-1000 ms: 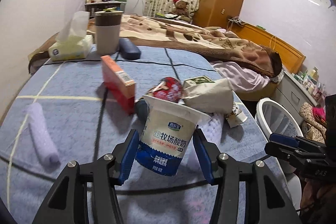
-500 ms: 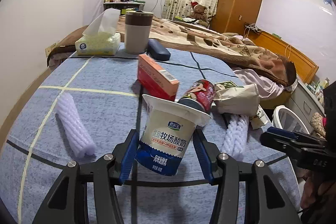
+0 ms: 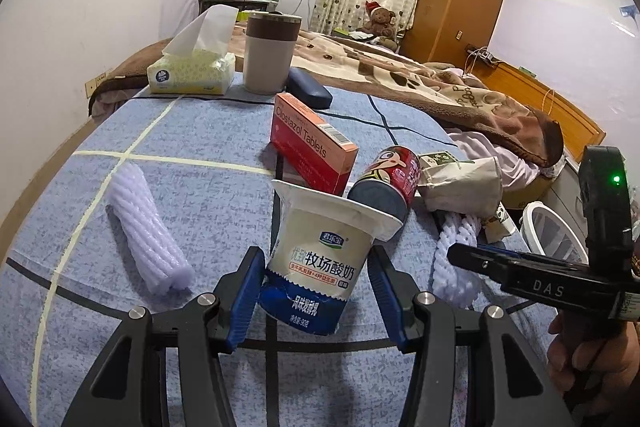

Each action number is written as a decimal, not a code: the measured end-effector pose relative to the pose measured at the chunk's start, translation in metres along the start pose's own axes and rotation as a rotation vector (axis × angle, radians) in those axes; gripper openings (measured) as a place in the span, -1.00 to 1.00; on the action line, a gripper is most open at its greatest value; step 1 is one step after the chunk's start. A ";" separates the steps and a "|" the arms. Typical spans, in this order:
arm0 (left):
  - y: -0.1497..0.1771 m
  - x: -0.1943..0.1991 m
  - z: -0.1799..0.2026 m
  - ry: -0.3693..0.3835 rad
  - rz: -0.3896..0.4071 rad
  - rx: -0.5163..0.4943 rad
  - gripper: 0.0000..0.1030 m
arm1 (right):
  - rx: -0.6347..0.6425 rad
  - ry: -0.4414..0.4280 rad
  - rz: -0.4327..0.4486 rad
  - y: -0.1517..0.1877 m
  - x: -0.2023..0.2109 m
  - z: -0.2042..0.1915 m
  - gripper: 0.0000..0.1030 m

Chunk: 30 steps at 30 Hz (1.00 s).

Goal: Collect trash
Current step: 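Lift the yogurt cup with left tool while right tool grasps the white foam sleeve, then carry the yogurt cup with left tool while right tool carries the foam sleeve to the wastebasket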

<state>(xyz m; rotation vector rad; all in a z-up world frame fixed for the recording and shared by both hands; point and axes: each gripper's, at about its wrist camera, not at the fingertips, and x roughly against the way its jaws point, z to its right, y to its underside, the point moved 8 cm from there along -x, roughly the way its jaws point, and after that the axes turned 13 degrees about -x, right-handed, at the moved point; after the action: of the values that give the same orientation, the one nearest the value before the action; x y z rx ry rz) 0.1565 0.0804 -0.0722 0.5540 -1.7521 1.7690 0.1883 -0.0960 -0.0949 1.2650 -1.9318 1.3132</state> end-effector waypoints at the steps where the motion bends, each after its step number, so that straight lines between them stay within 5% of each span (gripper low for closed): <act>1: 0.000 0.000 0.001 0.002 0.000 0.000 0.04 | 0.002 -0.002 0.003 0.000 0.002 0.001 -0.57; 17: -0.002 0.016 0.048 0.036 0.005 -0.048 0.04 | 0.021 -0.076 0.075 0.012 0.057 0.018 -0.66; 30: -0.012 0.014 0.101 0.093 -0.001 -0.112 0.04 | -0.056 -0.045 0.156 0.005 0.085 0.060 -0.66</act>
<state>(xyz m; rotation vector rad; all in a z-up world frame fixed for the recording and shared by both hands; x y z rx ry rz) 0.1436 -0.0186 -0.0491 0.4195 -1.7732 1.6573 0.1512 -0.1853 -0.0555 1.1464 -2.1205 1.3053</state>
